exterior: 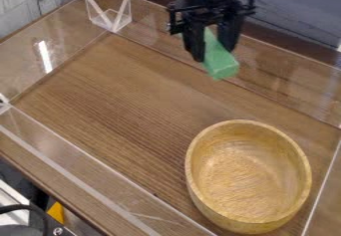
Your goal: Put the green block in the brown bowl
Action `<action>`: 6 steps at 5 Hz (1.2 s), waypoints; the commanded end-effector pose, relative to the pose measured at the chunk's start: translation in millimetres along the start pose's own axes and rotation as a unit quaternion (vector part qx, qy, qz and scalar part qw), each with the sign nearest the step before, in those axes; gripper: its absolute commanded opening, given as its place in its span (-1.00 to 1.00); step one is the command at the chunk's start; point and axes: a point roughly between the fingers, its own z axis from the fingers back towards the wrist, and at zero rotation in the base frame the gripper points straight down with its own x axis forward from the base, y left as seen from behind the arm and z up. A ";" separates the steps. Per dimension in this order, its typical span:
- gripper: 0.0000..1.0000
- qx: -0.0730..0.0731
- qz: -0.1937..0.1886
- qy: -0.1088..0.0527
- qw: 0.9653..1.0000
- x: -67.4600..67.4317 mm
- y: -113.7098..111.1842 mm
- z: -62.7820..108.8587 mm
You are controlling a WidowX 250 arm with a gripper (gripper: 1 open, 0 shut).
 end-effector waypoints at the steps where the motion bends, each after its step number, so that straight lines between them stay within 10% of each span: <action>1: -1.00 -0.012 -0.075 -0.016 0.997 -44.2 -7.4 11.0; 2: -1.00 -0.007 -0.194 -0.018 0.981 -92.3 -17.6 7.0; 3: -1.00 -0.004 -0.315 -0.018 0.949 -129.0 -19.5 -2.0; 4: -1.00 -0.006 -0.432 -0.022 0.902 -132.9 -13.9 -2.5; 6: -1.00 -0.009 -0.488 -0.046 0.871 -137.0 -9.4 -2.4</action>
